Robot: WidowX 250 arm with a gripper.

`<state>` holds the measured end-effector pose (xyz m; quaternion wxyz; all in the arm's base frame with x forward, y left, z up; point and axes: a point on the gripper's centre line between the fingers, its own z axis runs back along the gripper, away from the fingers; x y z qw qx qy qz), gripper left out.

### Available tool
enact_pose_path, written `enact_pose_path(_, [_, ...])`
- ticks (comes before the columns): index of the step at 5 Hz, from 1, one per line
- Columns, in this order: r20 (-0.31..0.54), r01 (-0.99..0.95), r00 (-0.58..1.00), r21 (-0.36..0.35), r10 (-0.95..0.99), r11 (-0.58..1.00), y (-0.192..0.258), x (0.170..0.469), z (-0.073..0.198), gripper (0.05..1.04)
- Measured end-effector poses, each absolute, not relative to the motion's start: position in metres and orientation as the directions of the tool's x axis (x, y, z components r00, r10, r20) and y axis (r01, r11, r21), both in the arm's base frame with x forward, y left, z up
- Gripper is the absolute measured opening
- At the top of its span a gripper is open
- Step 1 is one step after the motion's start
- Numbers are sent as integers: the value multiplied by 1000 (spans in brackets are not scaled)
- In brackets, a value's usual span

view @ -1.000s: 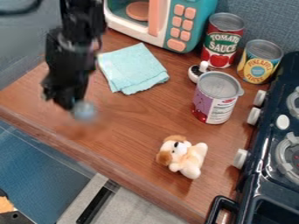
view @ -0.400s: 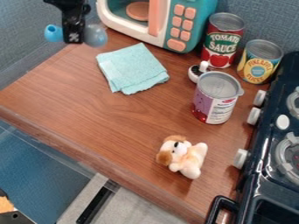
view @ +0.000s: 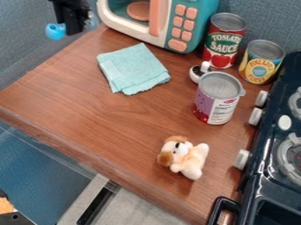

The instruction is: Moved the scoop to the left side of the cloth

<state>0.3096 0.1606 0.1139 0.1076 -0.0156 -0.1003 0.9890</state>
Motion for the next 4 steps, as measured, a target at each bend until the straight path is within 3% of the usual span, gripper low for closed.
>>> enact_pose_path(2, [27,161,-986,-68,-163,-985,181,332,74,293])
enact_pose_path(4, [96,247,-964,-31,-248,-969,202,355,44,293])
